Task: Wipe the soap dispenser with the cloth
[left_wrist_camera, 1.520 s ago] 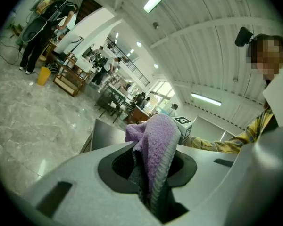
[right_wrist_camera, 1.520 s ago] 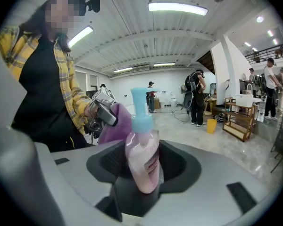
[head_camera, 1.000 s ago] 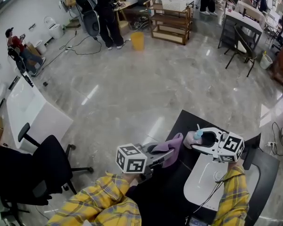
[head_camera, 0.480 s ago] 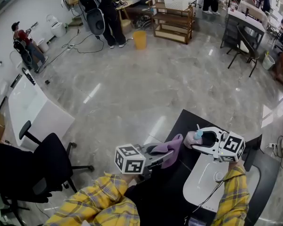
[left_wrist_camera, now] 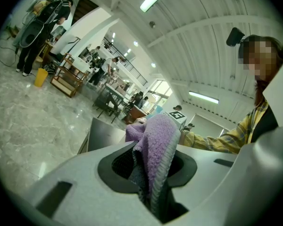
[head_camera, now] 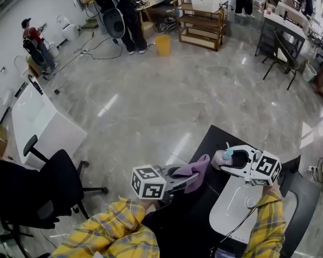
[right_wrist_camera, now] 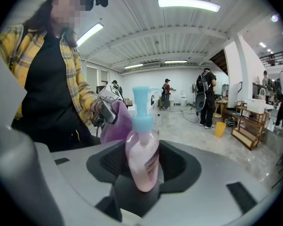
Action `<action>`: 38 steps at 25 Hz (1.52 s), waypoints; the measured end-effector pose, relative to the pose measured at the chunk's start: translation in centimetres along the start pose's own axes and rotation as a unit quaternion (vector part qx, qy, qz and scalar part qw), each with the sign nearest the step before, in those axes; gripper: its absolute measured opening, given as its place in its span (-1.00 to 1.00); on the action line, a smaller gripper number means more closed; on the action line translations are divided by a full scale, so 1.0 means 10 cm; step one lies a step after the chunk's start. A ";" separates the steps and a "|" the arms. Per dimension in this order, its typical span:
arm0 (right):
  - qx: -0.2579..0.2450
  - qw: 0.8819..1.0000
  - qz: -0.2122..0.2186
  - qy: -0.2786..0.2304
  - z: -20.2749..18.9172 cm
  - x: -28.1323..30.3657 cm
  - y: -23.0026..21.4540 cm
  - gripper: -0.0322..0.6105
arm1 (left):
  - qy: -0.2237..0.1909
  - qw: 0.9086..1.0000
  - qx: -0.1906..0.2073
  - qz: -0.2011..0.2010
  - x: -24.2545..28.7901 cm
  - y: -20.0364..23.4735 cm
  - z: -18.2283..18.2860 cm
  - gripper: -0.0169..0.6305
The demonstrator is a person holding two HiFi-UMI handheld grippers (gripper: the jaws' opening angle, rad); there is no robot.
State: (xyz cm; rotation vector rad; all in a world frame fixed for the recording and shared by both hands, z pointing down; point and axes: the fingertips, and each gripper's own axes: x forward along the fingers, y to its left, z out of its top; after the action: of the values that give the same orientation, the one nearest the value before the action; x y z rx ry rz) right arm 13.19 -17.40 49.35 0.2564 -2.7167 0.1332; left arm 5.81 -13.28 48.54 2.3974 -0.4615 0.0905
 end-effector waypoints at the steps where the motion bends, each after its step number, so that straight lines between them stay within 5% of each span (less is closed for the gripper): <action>1: -0.001 1.000 0.000 0.001 0.00 0.01 0.00 -0.28 | 0.001 1.000 0.001 0.000 0.00 0.00 0.00 -0.68; 14: 0.001 1.000 -0.027 0.011 0.07 0.01 0.05 -0.16 | -0.004 1.000 0.002 -0.011 -0.01 -0.05 0.02 -0.68; 20: 0.016 0.997 -0.075 -0.012 0.09 -0.15 0.04 -0.16 | -0.013 1.000 0.001 -0.011 -0.03 -0.03 0.05 -0.67; 29: 0.052 0.980 -0.187 -0.045 0.09 -0.49 0.07 -0.16 | -0.011 1.000 0.004 -0.021 -0.02 0.02 0.07 -0.68; 38: 0.117 0.960 -0.243 -0.076 0.17 -0.57 0.44 -0.17 | -0.008 0.999 0.017 -0.032 -0.07 -0.04 0.09 -0.68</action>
State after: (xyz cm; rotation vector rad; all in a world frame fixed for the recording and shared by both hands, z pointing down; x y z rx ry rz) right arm 16.79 -12.40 45.25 1.0278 -2.6917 0.3005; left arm 5.28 -13.39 47.48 2.4454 -0.3941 0.0516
